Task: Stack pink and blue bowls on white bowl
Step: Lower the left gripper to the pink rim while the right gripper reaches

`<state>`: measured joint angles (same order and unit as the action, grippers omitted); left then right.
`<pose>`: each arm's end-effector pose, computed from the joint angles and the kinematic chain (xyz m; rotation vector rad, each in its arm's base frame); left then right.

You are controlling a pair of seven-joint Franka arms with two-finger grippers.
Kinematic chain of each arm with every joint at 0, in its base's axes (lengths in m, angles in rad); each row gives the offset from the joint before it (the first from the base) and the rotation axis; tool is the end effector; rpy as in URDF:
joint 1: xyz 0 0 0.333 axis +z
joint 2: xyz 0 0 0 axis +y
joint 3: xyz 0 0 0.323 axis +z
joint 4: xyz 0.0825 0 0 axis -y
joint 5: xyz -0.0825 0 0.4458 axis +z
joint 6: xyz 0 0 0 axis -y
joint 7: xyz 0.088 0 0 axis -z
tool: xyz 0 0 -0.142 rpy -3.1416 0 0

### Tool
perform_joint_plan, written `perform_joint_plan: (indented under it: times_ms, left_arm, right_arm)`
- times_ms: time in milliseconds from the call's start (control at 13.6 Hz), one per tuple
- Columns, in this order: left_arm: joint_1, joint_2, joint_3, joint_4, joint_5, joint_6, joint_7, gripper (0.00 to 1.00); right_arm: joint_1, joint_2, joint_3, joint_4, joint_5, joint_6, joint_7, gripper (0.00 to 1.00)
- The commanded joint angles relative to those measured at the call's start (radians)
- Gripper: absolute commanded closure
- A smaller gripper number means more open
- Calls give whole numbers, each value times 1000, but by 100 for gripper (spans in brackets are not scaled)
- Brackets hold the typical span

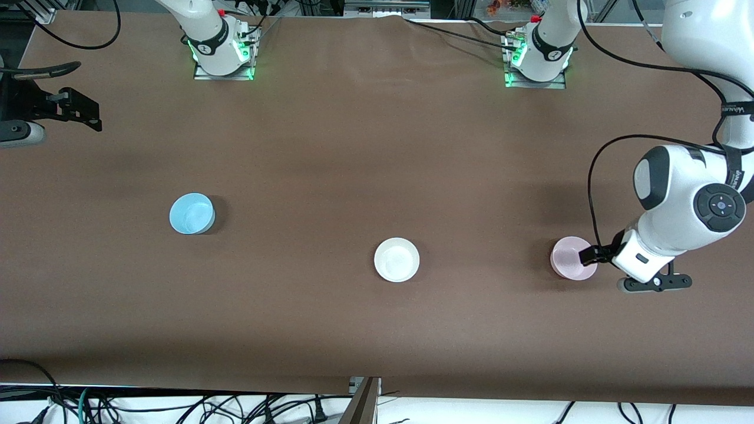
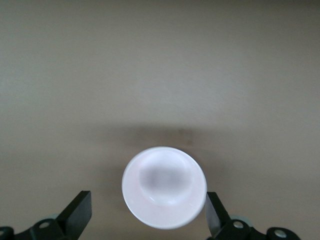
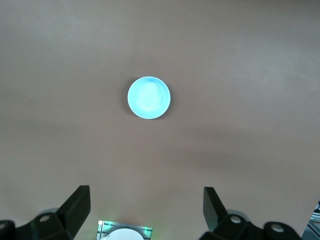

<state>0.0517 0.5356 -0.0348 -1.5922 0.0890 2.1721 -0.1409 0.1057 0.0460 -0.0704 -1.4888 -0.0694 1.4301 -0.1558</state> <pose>0.7519 0.0212 0.2654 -3.0817 -0.1764 -0.0745 0.6124 0.0119 0.6004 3.0580 0.2835 -0.1671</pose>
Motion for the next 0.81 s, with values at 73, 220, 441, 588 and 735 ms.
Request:
perform_joint_plan:
  times_ms: [73,220,441,588,735]
  left_arm:
    - [45,75,-4,27,21,74,14,0]
    - [50,101,-4,24,29,95,17,0]
    - [63,119,-4,18,47,109,18,0]
    - [74,138,-4,12,47,130,21,0]
    - [91,144,-5,-9,47,149,70,0]
  right_arm:
    - [-11,11,7,12,5,0,-7,0]
    - [-9,38,7,15,-1,0,-10,0]
    - [-14,41,4,15,3,1,-10,0]
    - [-18,64,1,15,5,7,-7,0]
    - [-18,109,-2,12,2,54,-7,0]
